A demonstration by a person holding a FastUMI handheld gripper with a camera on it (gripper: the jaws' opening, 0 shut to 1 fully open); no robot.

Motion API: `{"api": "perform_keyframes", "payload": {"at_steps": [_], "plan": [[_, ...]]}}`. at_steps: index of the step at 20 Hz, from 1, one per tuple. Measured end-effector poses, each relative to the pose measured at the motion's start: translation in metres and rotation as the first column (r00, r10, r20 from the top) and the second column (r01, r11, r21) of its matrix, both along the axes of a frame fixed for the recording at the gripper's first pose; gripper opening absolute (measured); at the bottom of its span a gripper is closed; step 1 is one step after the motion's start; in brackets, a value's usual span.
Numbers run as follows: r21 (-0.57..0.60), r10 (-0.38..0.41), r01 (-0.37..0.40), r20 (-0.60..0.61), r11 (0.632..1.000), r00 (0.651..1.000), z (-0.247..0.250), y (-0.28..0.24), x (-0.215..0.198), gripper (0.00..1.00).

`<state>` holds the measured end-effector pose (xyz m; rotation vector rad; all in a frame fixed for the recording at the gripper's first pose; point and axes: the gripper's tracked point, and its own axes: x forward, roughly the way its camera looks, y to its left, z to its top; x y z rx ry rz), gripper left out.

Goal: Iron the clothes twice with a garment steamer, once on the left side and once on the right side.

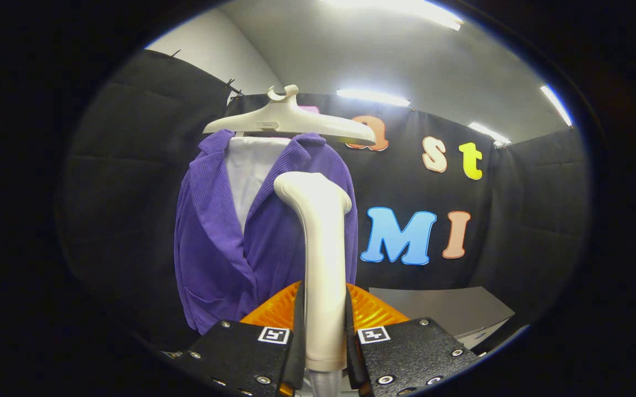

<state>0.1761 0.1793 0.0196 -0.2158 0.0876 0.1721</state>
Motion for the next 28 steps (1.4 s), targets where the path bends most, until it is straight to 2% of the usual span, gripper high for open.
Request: {"api": "perform_keyframes", "payload": {"at_steps": [6,9,19,28], "plan": [[-0.078,0.017,-0.022,-0.067,0.997,0.998,-0.046,0.005,-0.013,0.31],[-0.077,0.031,-0.04,-0.117,0.996,0.993,-0.07,0.009,-0.011,0.31],[-0.116,0.044,-0.077,-0.265,0.99,0.963,-0.153,-0.001,-0.046,0.31],[-0.18,0.003,-0.074,-0.368,0.981,0.93,-0.218,-0.022,-0.065,0.31]]}}
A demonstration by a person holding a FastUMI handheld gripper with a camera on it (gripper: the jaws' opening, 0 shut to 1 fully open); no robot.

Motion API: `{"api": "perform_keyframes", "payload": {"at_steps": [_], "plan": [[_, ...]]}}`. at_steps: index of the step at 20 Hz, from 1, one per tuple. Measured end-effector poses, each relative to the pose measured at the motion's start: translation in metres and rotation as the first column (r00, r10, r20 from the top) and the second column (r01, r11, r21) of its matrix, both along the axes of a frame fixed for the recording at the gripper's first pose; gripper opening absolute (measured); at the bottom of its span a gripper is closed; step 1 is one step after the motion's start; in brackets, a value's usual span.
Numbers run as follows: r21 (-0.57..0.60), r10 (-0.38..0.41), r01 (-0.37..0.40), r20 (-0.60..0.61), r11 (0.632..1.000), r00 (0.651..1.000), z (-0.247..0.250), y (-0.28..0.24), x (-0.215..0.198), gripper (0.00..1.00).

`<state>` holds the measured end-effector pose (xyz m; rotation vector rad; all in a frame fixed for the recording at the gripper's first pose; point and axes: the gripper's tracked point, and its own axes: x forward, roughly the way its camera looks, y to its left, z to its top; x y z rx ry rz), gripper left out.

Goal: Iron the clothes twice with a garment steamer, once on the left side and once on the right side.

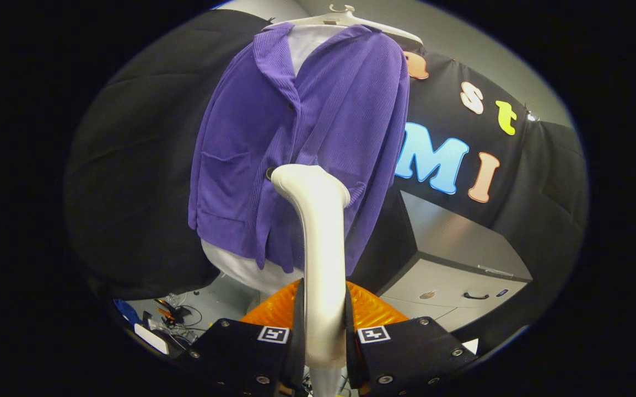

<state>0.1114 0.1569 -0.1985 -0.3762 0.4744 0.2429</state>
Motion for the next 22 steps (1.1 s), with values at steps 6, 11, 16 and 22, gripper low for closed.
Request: {"api": "perform_keyframes", "payload": {"at_steps": [6,11,16,22], "plan": [[-0.027,-0.007,0.005,-0.072,1.0,0.997,-0.034,-0.011,-0.009,0.31],[-0.043,0.002,-0.01,-0.186,0.999,0.983,-0.077,-0.015,-0.026,0.31],[-0.057,0.033,-0.047,-0.212,0.997,0.977,-0.085,-0.016,-0.028,0.31],[-0.063,0.163,-0.173,-0.135,0.983,0.977,-0.039,0.03,-0.043,0.31]]}}
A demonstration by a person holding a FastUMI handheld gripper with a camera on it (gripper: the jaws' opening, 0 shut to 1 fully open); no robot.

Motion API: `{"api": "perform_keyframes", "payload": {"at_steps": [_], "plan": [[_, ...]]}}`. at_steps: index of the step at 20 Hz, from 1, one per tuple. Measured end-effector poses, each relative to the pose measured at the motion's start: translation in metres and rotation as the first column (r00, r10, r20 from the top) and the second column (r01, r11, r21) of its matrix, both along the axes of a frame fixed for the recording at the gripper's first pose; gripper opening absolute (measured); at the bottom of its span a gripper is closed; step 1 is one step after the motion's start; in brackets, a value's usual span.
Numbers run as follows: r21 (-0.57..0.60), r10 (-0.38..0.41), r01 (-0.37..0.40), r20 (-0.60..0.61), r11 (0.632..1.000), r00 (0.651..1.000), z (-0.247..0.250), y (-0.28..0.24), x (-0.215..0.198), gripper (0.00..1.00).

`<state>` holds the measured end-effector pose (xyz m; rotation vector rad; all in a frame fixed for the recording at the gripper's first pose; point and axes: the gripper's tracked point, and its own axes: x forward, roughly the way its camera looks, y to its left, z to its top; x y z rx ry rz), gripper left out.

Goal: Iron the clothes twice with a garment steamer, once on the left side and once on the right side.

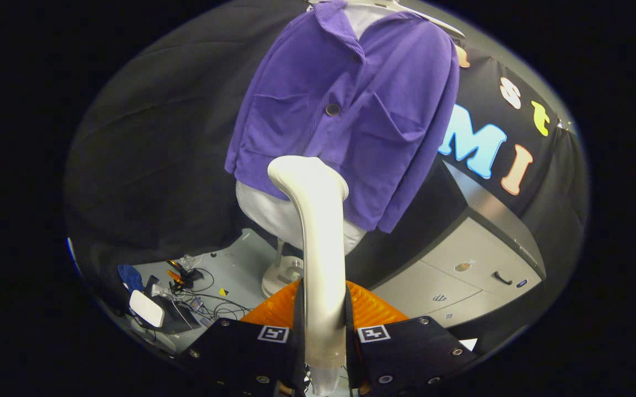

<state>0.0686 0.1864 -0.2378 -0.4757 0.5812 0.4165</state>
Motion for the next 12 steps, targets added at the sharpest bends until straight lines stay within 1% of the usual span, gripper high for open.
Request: {"api": "perform_keyframes", "payload": {"at_steps": [3,6,9,12], "plan": [[0.05,0.061,-0.064,0.065,0.997,0.996,0.052,0.031,0.002,0.31],[0.091,0.13,-0.147,0.168,0.985,0.977,0.111,0.065,0.009,0.31],[0.127,0.164,-0.208,0.293,0.97,0.942,0.167,0.095,0.016,0.31],[0.119,0.164,-0.229,0.399,0.966,0.902,0.211,0.115,0.029,0.3]]}}
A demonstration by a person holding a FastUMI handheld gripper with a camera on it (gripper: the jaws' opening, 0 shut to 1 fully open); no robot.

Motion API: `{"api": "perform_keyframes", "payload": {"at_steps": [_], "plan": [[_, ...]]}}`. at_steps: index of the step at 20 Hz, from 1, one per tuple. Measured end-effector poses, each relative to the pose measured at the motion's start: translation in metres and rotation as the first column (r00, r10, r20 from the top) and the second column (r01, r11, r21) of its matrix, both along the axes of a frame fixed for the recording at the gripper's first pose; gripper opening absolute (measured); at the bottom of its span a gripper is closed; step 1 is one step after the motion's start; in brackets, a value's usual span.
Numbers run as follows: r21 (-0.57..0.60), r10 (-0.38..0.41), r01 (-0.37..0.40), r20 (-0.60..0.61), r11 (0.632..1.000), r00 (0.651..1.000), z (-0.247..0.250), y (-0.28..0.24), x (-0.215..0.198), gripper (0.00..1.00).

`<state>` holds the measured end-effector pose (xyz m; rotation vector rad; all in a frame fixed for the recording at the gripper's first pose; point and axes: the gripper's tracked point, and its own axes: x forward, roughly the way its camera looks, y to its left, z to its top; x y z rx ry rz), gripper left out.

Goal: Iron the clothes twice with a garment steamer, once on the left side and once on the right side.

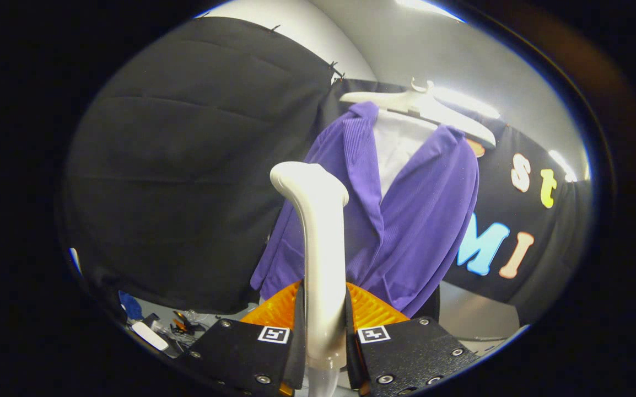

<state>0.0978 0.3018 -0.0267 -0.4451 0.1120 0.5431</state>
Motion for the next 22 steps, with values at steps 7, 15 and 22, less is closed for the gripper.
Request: {"api": "perform_keyframes", "payload": {"at_steps": [7,15,22], "plan": [[0.055,-0.074,0.066,0.169,0.996,0.983,0.051,0.031,0.04,0.3],[0.132,-0.156,0.129,0.218,0.983,0.964,0.061,0.062,0.071,0.31],[0.105,-0.165,0.143,0.243,0.984,0.956,0.025,0.066,0.068,0.3]]}}
